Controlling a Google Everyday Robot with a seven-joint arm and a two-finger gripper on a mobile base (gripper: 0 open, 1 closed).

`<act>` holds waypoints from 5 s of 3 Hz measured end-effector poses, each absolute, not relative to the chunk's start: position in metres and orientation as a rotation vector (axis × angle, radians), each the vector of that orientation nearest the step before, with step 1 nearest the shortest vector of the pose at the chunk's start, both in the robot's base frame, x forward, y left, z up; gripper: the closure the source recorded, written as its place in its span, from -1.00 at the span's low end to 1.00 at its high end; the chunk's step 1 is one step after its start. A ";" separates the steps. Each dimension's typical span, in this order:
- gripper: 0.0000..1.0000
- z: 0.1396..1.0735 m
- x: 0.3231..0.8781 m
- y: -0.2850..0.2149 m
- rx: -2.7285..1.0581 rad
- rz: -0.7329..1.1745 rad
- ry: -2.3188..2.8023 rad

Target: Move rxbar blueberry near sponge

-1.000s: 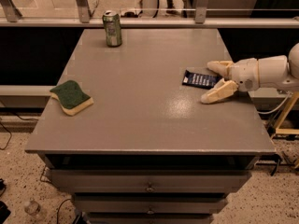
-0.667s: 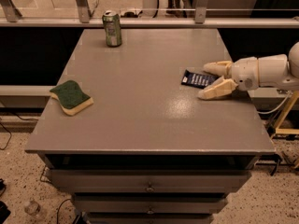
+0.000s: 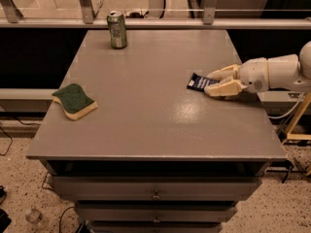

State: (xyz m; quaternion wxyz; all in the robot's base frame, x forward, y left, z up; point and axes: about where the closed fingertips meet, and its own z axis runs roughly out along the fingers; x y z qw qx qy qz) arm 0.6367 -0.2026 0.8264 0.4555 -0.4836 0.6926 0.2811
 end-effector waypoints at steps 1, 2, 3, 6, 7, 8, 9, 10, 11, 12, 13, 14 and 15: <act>1.00 0.826 0.637 -0.203 -1.193 0.693 1.708; 1.00 0.833 0.636 -0.199 -1.219 0.694 1.713; 1.00 0.856 0.623 -0.190 -1.249 0.654 1.722; 1.00 0.918 0.561 -0.125 -1.297 0.517 1.691; 1.00 0.918 0.547 -0.092 -1.260 0.460 1.681; 1.00 0.906 0.539 -0.051 -1.269 0.422 1.672; 1.00 0.889 0.526 -0.012 -1.325 0.431 1.663; 1.00 0.875 0.508 0.024 -1.410 0.460 1.652; 1.00 0.865 0.494 0.058 -1.495 0.502 1.627; 1.00 0.859 0.491 0.088 -1.564 0.531 1.600; 0.65 0.860 0.490 0.090 -1.569 0.529 1.595; 0.16 0.861 0.488 0.092 -1.574 0.528 1.591; -0.28 0.862 0.487 0.093 -1.578 0.526 1.588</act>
Offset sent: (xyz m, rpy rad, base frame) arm -0.0037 0.0025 0.0176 -0.0422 0.0083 0.0282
